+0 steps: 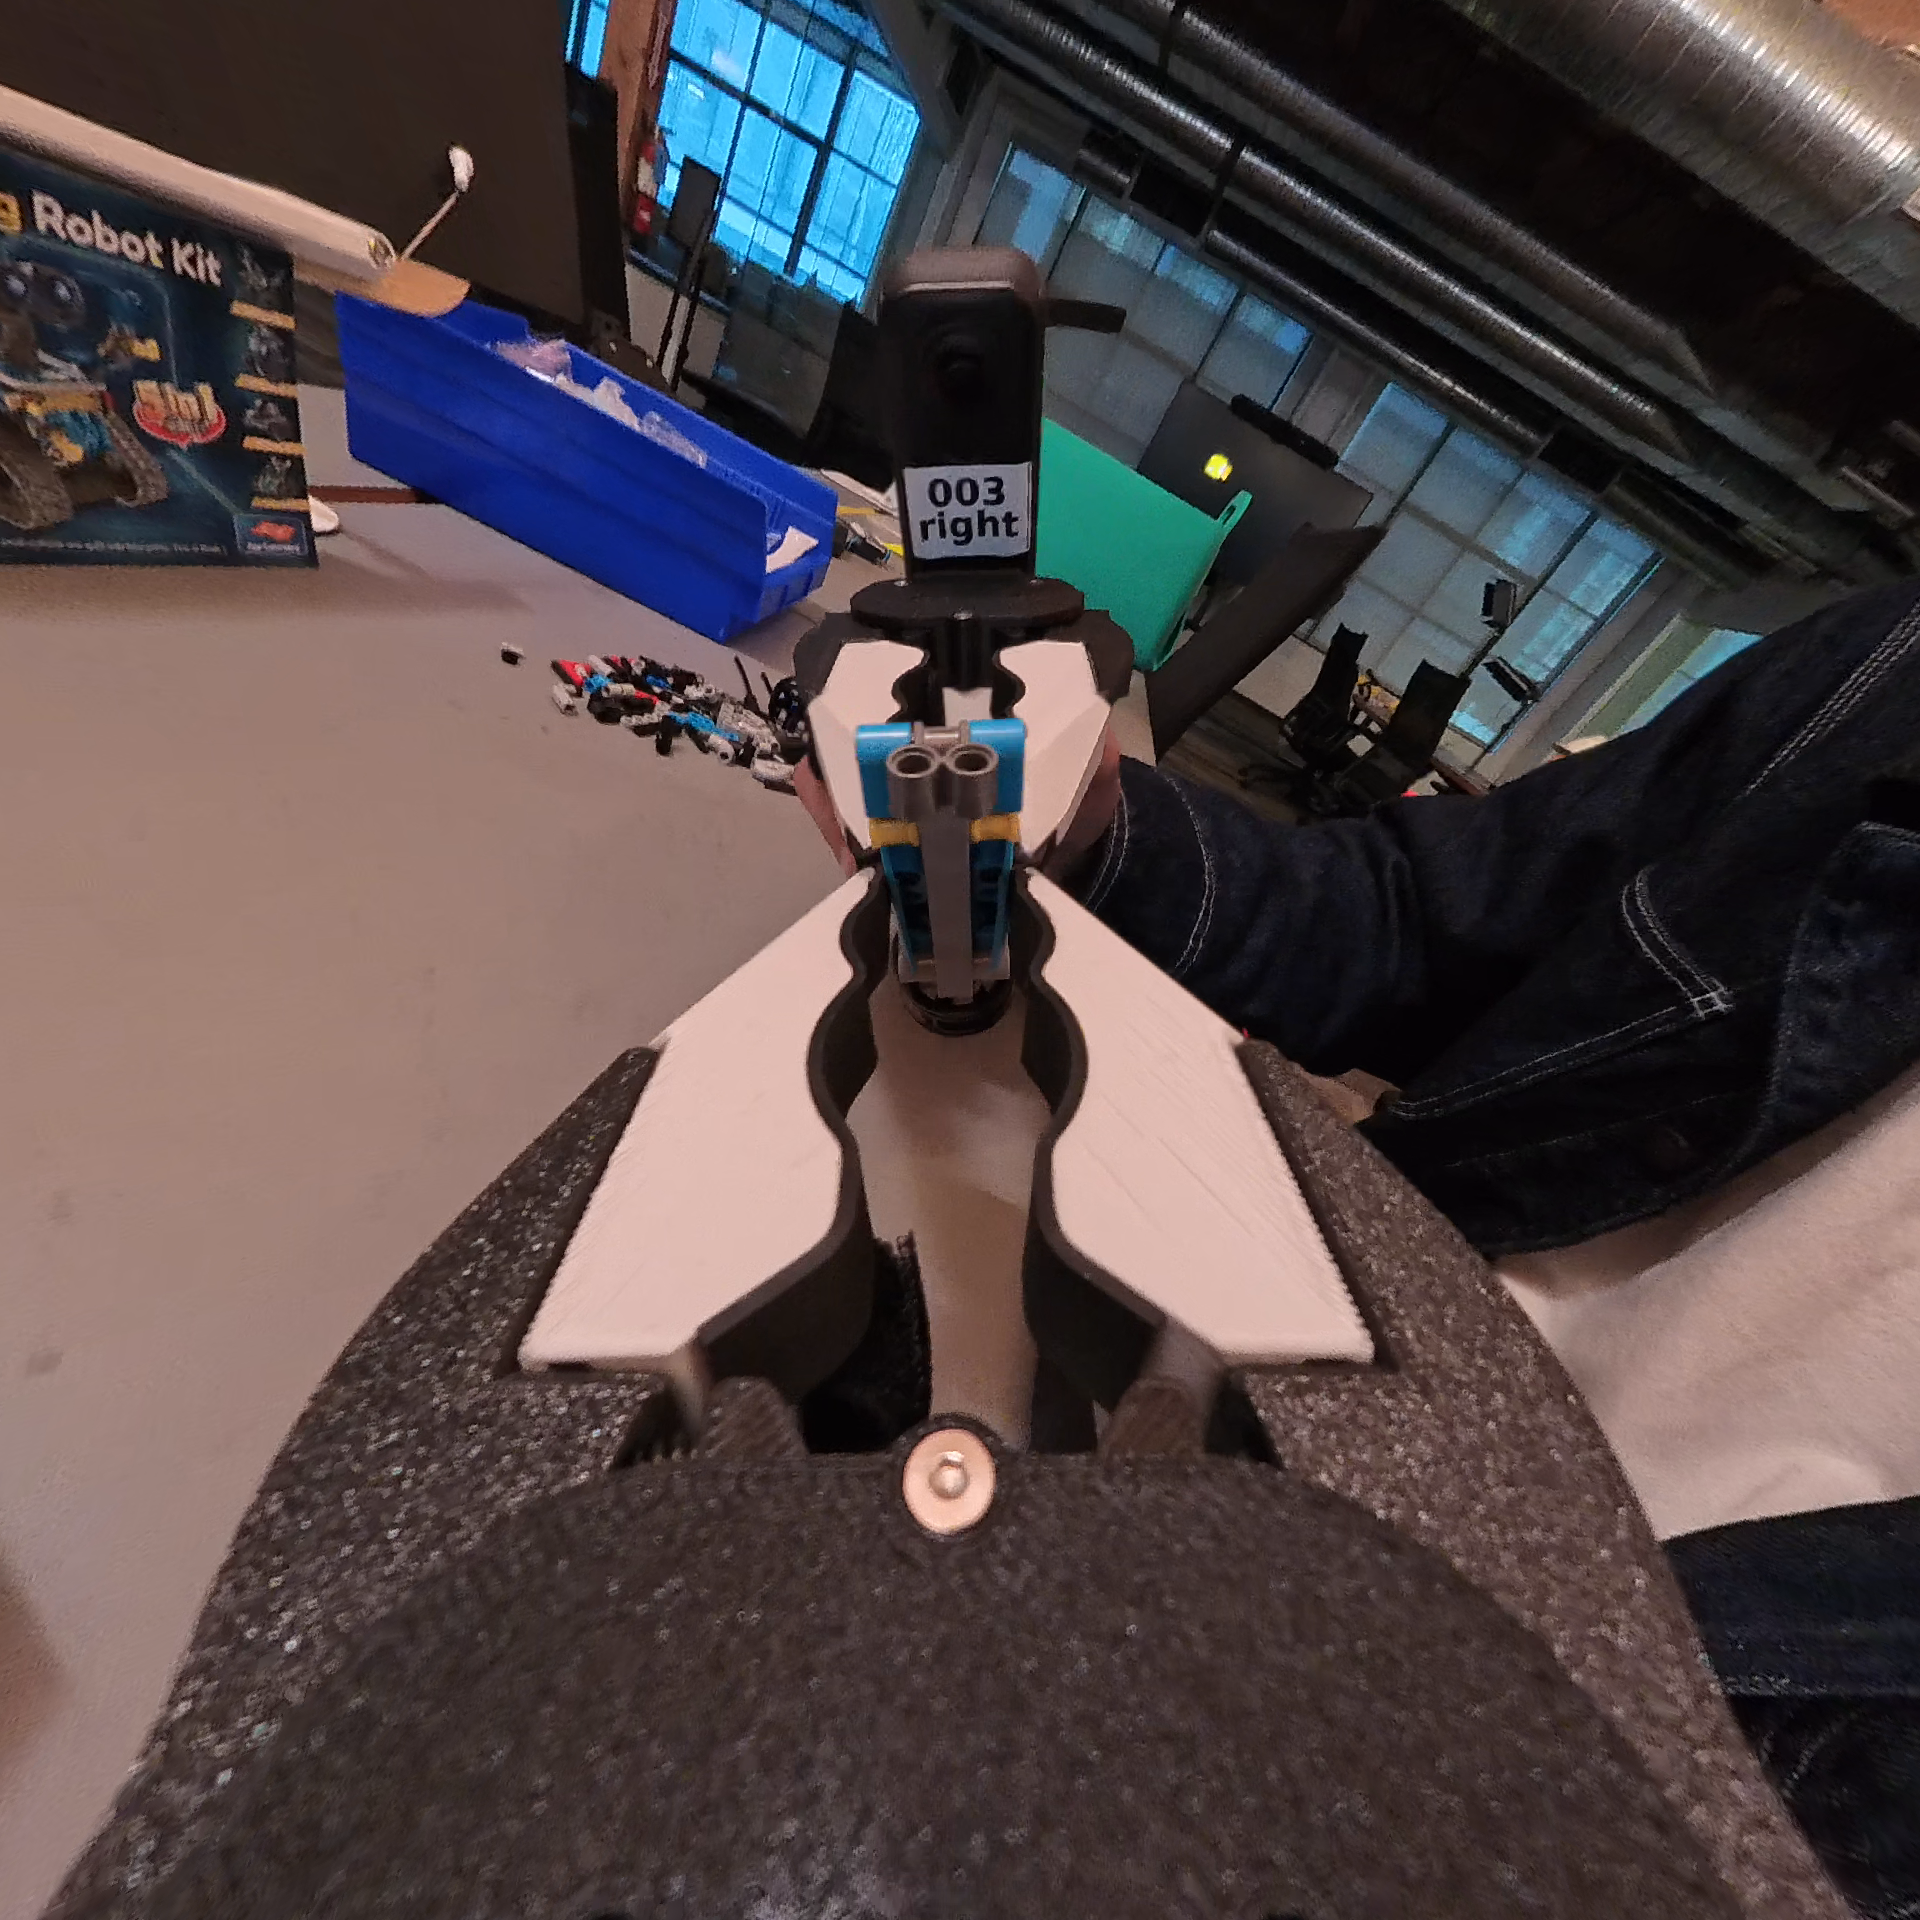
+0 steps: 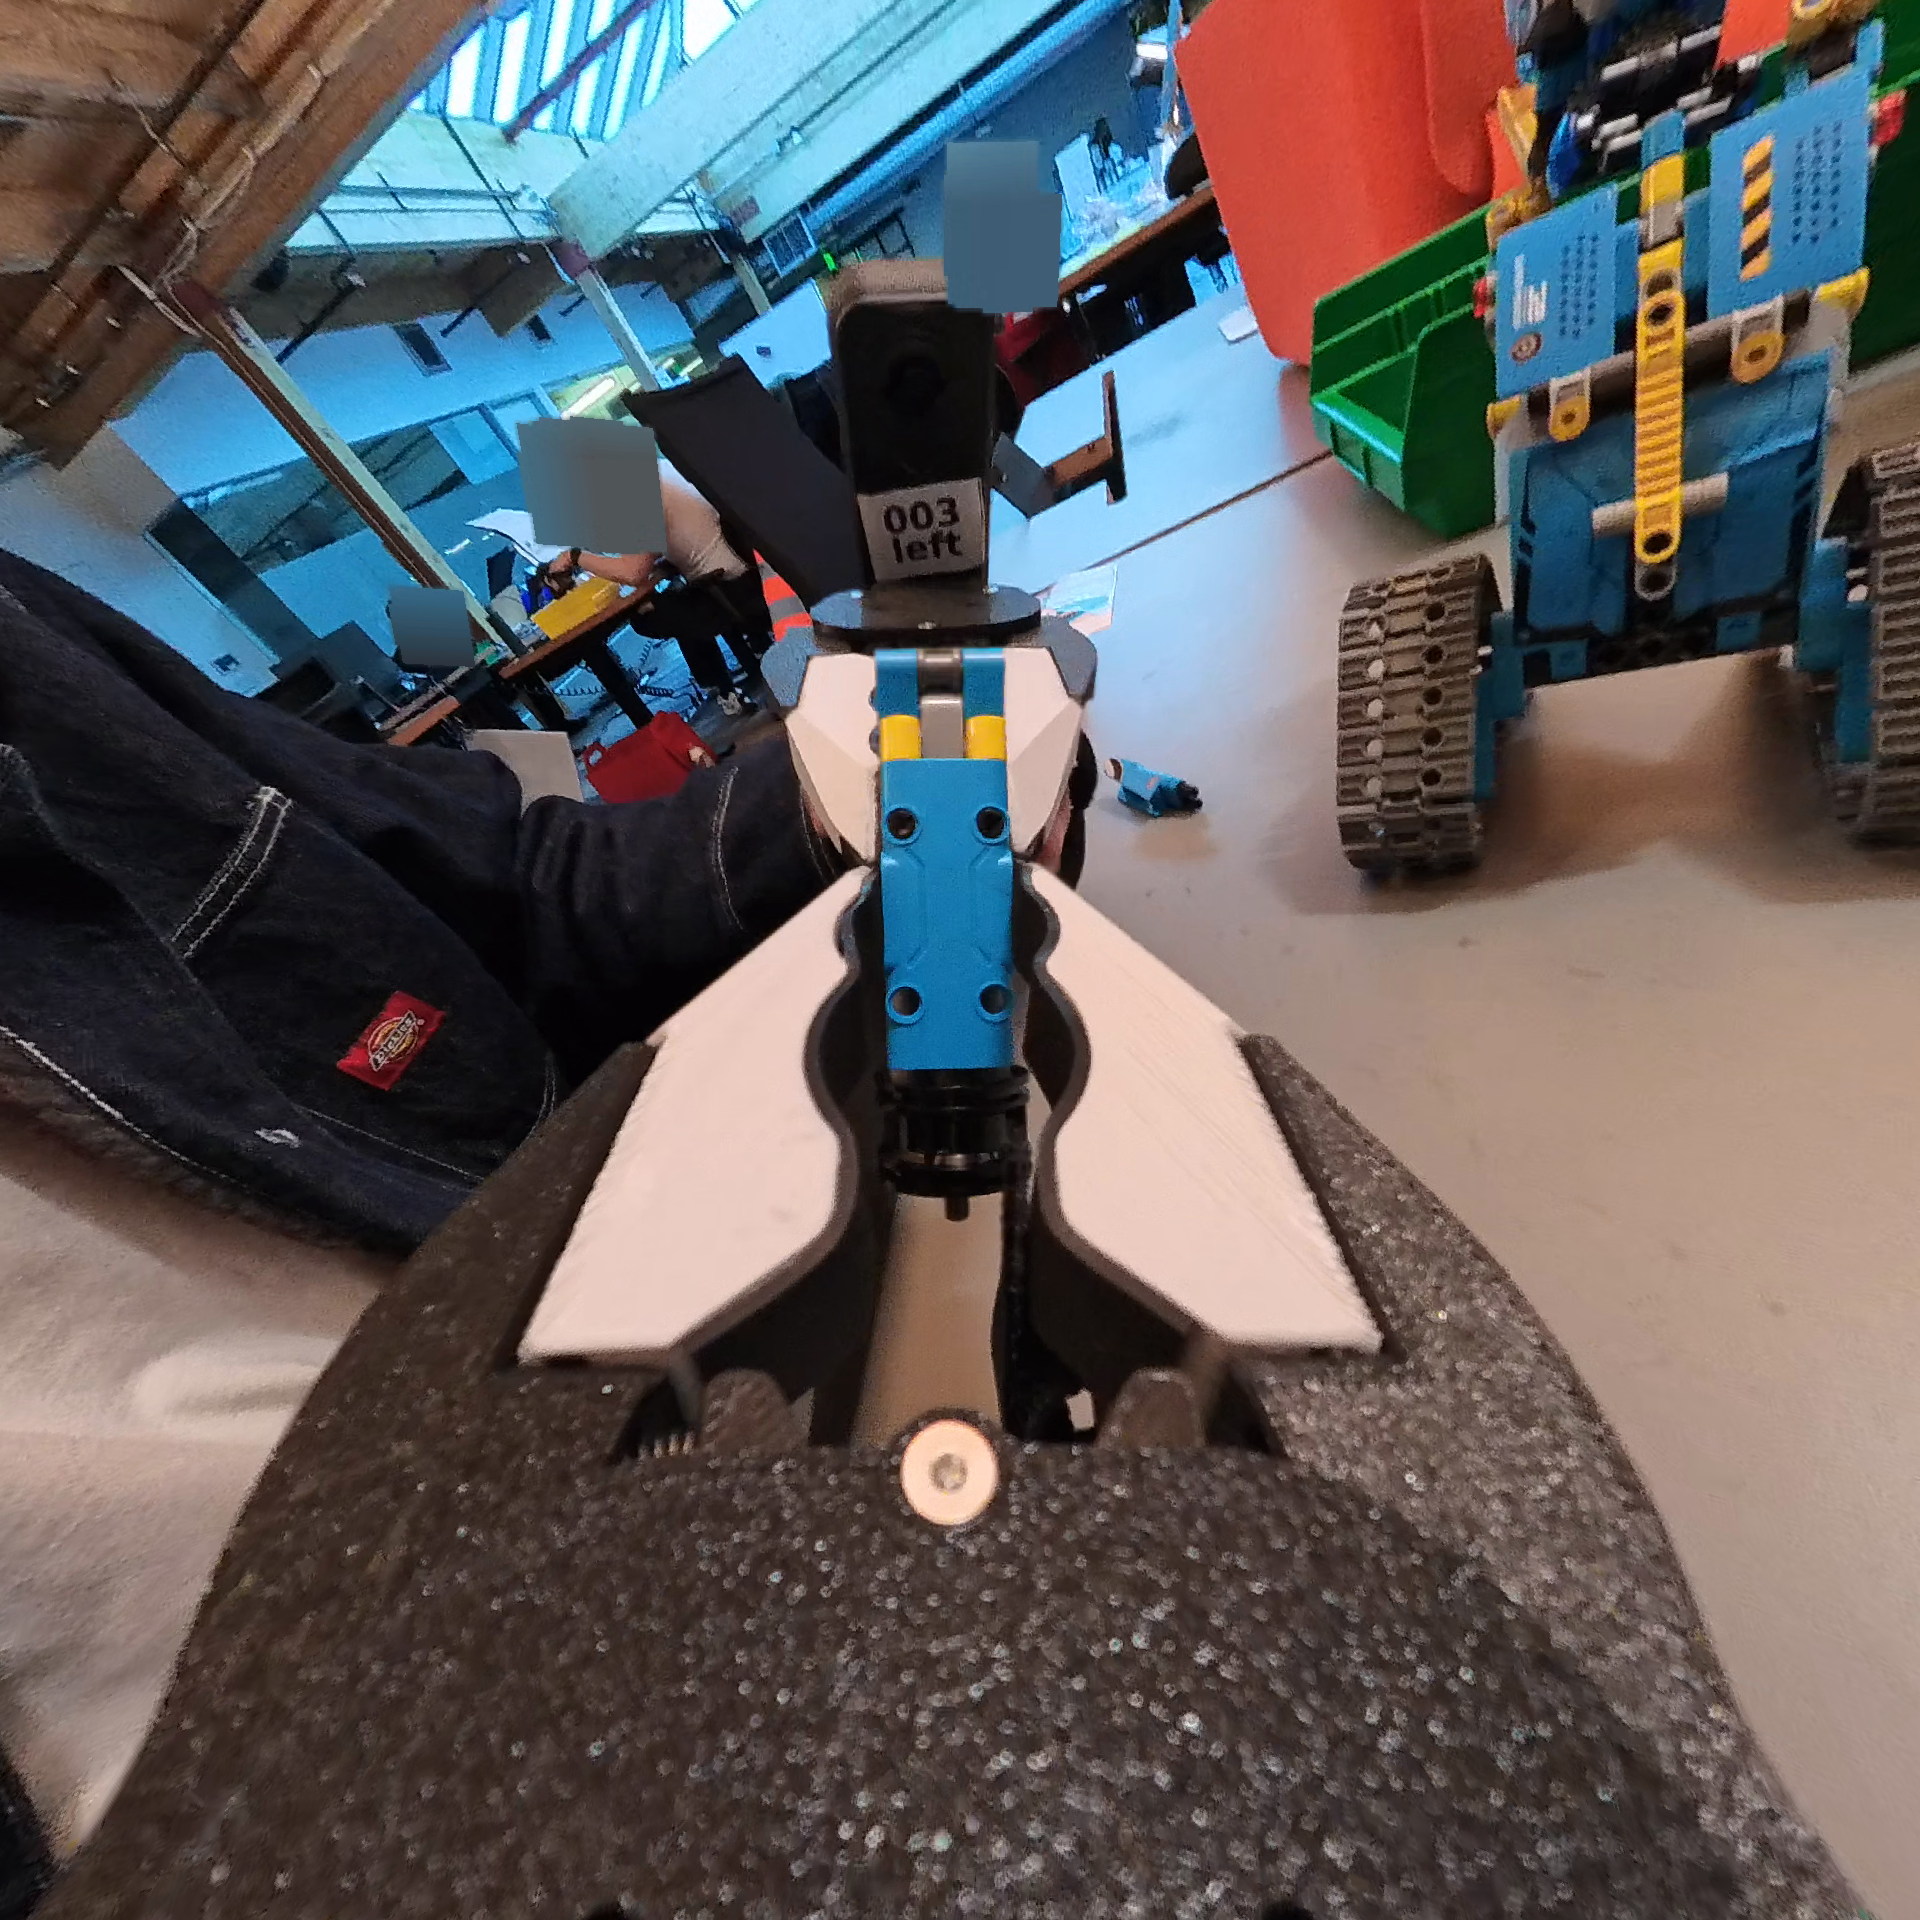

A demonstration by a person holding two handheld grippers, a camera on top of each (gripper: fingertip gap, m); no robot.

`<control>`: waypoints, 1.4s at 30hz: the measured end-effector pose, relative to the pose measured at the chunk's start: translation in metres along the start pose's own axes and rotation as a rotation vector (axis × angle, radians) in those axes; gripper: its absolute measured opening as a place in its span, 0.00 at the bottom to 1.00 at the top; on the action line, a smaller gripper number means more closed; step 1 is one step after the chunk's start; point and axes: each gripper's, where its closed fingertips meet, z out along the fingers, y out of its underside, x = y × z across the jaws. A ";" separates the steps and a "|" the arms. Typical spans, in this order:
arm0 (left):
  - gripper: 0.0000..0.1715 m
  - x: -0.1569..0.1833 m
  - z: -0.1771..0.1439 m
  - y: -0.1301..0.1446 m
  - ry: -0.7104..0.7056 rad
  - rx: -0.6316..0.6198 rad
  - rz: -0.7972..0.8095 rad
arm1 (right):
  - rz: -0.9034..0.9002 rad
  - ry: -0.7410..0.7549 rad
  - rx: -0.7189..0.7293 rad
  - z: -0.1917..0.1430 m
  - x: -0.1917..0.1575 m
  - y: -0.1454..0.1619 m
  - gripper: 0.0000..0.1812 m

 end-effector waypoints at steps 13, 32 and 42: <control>0.12 -0.002 0.000 0.002 -0.019 0.014 0.018 | 0.033 -0.039 0.026 -0.003 0.001 -0.003 0.12; 0.15 -0.008 -0.006 -0.009 -0.049 0.083 -0.014 | 0.003 0.010 -0.067 -0.002 0.007 0.012 0.12; 0.14 -0.011 0.000 0.006 -0.054 -0.021 -0.022 | -0.028 0.045 -0.160 0.007 0.009 0.030 0.21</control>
